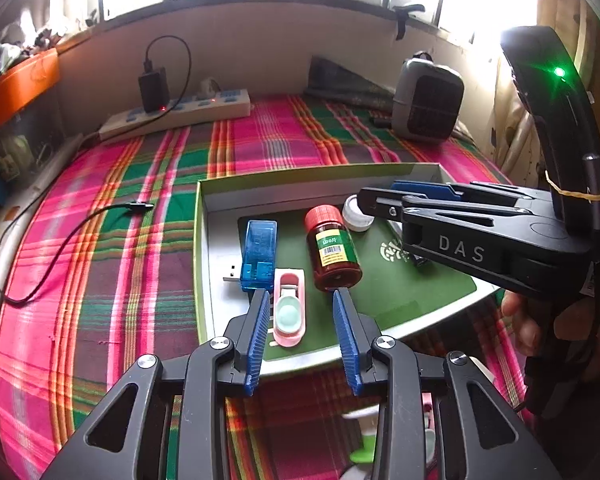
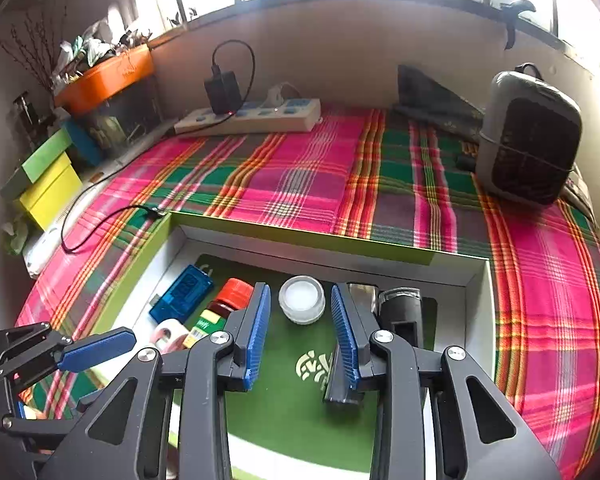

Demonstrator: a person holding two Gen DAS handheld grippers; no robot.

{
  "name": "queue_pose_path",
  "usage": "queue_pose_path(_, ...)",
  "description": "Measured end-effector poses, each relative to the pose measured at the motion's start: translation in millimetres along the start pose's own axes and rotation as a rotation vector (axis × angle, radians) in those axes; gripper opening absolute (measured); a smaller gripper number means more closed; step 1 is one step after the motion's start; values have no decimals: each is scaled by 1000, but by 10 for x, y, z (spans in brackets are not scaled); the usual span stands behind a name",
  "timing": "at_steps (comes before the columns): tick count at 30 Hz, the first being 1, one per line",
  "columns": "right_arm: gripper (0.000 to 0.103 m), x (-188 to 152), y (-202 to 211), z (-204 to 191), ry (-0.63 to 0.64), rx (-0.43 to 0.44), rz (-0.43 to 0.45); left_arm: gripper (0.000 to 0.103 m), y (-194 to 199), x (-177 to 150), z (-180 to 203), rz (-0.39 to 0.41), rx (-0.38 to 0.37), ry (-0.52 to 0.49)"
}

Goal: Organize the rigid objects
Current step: 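Open left tool to drop the clip while right tool releases the container, then withdraw both open tools from the box toward the loose items beside it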

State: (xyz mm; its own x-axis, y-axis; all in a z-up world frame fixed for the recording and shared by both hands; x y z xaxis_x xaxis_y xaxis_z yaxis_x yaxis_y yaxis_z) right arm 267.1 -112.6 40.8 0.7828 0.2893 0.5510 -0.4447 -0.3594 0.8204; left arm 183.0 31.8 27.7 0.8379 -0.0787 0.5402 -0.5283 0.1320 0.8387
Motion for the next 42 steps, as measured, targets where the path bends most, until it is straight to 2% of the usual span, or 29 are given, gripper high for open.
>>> queue_pose_path(3, 34, -44, 80, -19, -2, -1, 9, 32, 61, -34, 36, 13, 31, -9)
queue_pose_path(24, 34, -581, 563, -222, 17, -42, 46, 32, 478, -450, 140, 47, -13, 16)
queue_pose_path(42, 35, -1249, 859, -193, -156, -73, 85, 32, 662, -995, -278, 46, -92, 107)
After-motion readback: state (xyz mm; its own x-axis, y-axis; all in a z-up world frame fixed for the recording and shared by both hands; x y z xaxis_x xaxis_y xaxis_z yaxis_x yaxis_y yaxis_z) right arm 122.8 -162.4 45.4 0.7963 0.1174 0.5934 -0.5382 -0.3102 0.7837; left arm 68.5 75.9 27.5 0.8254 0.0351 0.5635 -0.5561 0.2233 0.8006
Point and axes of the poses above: each gripper's, at about its wrist camera, not at the fingertips, and y roughly against the way its jaws point, z to its right, x to its top, the point moved 1 cm from there along -y, roughly the way its jaws point, and after that the axes turned 8 degrees about -z, right-handed, at the moved point
